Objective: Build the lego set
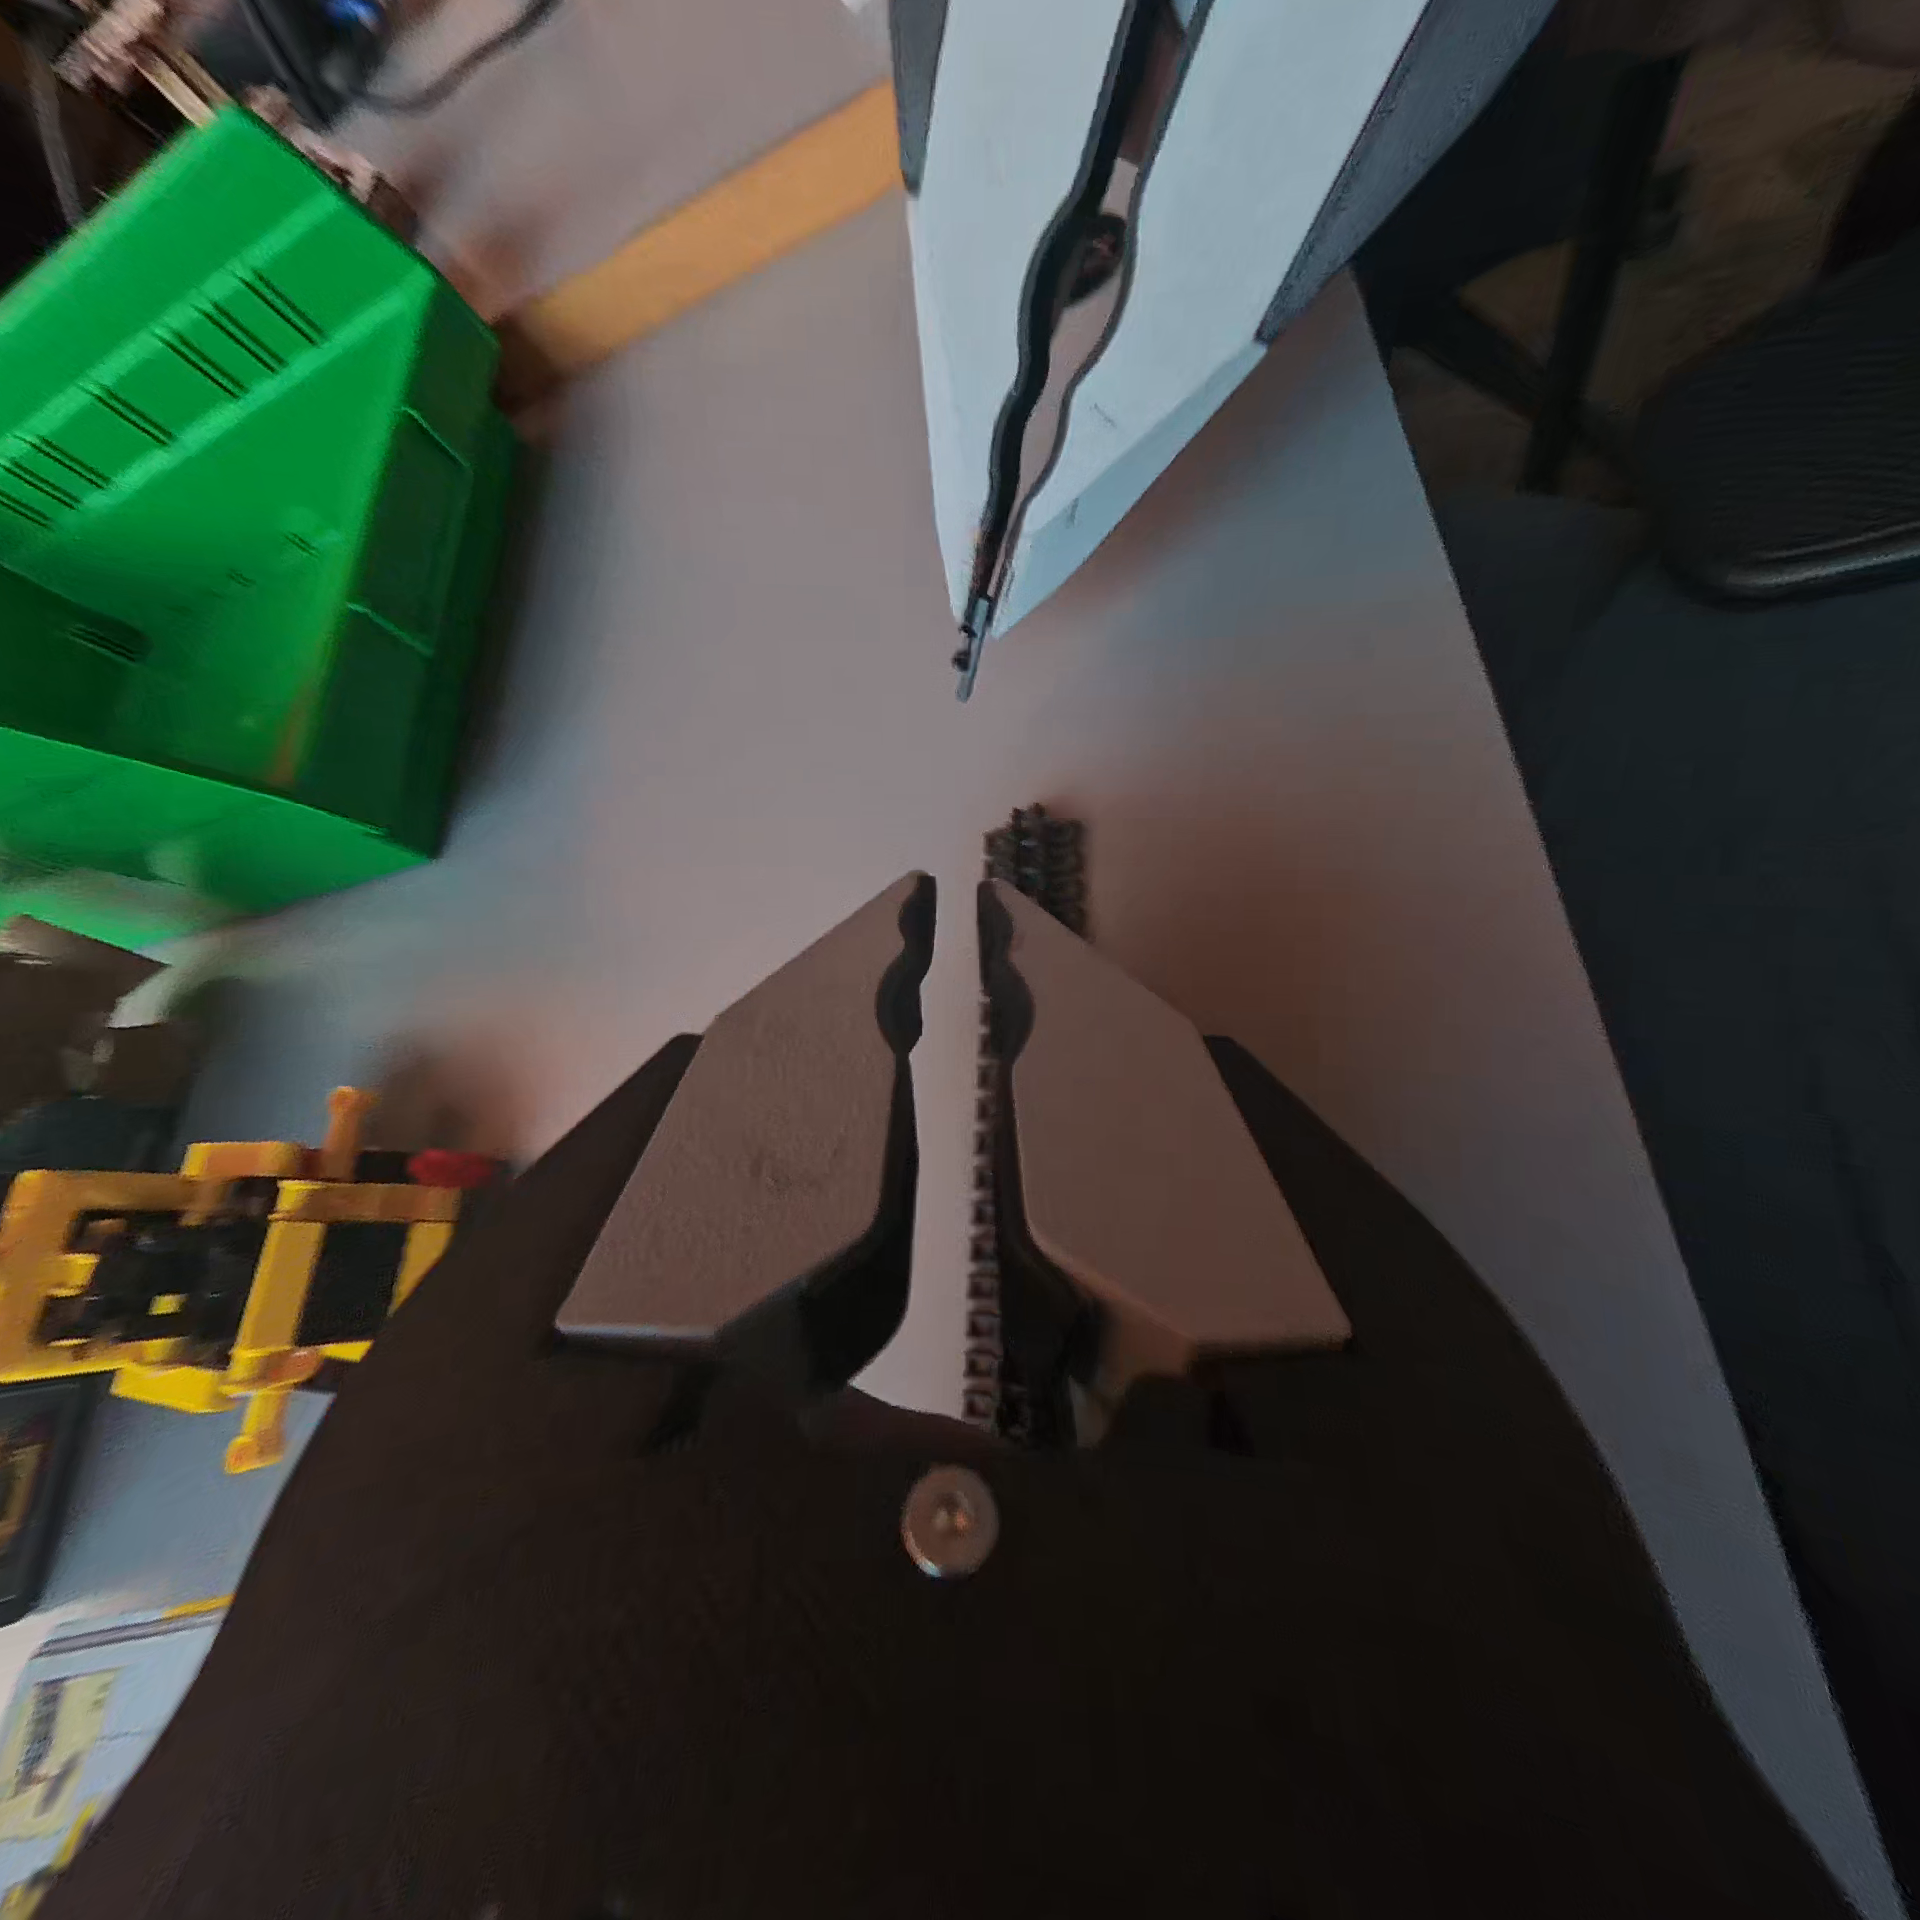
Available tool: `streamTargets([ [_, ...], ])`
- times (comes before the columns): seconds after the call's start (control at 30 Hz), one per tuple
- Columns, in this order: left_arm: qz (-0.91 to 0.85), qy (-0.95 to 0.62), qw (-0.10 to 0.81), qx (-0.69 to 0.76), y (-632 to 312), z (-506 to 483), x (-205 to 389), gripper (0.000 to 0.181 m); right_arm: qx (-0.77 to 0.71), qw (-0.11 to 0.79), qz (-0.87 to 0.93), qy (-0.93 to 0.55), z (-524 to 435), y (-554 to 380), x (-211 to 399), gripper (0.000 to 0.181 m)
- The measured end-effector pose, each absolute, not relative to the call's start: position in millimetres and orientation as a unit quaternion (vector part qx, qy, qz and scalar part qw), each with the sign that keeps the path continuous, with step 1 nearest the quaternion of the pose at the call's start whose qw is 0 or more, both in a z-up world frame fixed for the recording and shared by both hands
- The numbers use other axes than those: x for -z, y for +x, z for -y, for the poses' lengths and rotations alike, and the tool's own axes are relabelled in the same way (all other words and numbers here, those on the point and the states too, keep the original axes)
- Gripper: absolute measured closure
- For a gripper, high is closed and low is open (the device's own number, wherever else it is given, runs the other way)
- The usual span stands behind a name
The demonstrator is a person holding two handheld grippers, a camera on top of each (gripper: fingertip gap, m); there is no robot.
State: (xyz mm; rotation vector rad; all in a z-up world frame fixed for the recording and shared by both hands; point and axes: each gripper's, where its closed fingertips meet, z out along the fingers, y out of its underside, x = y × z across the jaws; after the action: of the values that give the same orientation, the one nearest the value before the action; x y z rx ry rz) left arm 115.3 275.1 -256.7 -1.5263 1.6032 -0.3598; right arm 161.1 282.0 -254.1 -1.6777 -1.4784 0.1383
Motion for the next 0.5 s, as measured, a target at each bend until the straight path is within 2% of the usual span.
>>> streamTargets([
  [0.07, -0.652, -0.624, 0.406, 0.146, 113, -273, 266, 0.171, -0.064, 0.436, 0.603, -0.665, -277, 157, 253, 0.181],
  [0.27, -0.660, -0.619, 0.404, 0.135, 112, -273, 269, 0.178, -0.088, 0.405, 0.615, -0.670, -267, 161, 265, 0.176],
  [0.5, -0.655, -0.622, 0.404, 0.145, 112, -272, 266, 0.176, -0.095, 0.424, 0.598, -0.674, -270, 162, 254, 0.173],
])
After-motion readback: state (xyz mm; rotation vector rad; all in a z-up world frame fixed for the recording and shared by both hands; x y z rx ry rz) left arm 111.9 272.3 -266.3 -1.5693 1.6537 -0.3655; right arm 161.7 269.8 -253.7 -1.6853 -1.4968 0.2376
